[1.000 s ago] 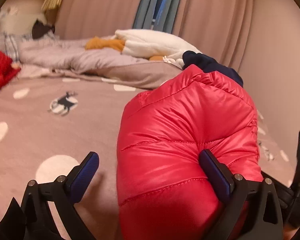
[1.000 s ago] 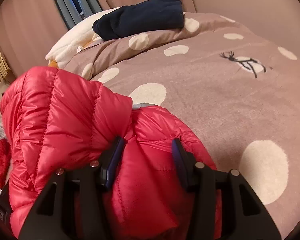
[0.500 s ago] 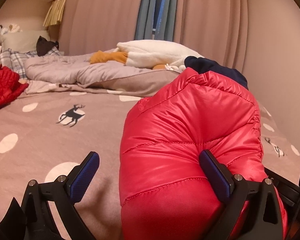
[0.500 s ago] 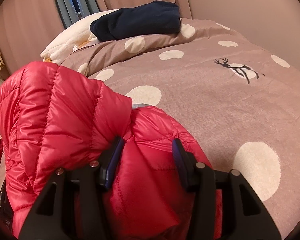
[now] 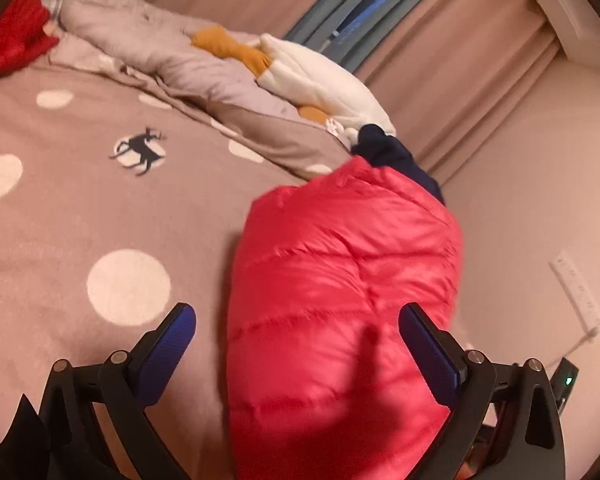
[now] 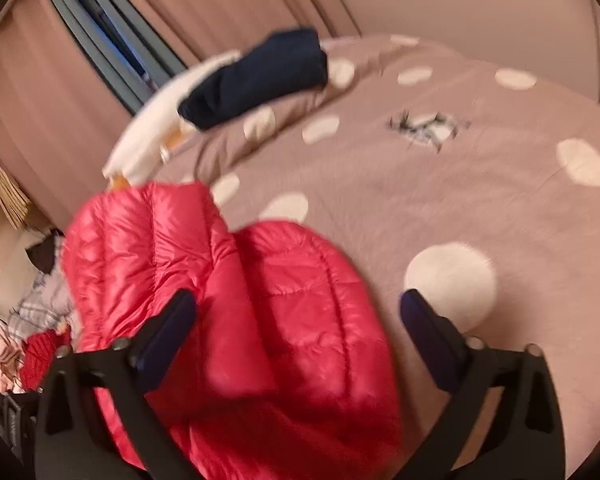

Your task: Fold large clothes

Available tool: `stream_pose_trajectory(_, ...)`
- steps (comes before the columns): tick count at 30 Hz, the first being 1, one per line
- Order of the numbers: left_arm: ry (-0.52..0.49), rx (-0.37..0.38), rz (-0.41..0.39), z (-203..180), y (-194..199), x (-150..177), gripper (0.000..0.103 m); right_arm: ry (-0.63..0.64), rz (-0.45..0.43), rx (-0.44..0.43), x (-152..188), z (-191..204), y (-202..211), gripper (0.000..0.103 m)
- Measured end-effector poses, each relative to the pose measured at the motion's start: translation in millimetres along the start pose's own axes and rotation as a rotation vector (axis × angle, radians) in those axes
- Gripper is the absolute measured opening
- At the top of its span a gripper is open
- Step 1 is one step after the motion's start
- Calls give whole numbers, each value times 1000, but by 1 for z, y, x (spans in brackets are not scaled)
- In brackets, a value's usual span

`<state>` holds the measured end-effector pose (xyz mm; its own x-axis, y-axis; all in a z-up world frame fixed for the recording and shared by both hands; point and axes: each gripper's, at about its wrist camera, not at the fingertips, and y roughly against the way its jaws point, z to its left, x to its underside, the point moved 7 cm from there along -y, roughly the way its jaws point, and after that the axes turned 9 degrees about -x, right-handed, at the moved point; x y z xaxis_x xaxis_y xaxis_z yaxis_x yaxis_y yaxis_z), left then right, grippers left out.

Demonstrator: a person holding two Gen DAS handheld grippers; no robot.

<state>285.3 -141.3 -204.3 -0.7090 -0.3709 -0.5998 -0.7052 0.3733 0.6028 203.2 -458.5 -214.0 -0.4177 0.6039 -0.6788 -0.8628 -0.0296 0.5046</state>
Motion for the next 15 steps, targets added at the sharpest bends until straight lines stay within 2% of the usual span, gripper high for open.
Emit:
stream_pose_trajectory(3,-18,15,31,3,9,2,102,-4,-34,-55,-7,6,24,103)
stream_pose_trajectory(6,-43,9,11,9,19,4,102,23,-28,-126,-12,12,38,103)
stream_pose_trajectory(8,-23,-8,-4,19,21,3,102,26,-14,-147,-14,9,40,103)
stream_pose_trajectory(11,49,13,54,34,13,4,102,-63,24,-142,-10,-11,31,103)
stream_pose_trajectory(13,98,53,126,40,0,7,102,-151,61,-186,-4,-22,22,103)
stream_pose_trajectory(15,118,65,154,43,-10,8,102,-238,113,-234,7,-30,9,103)
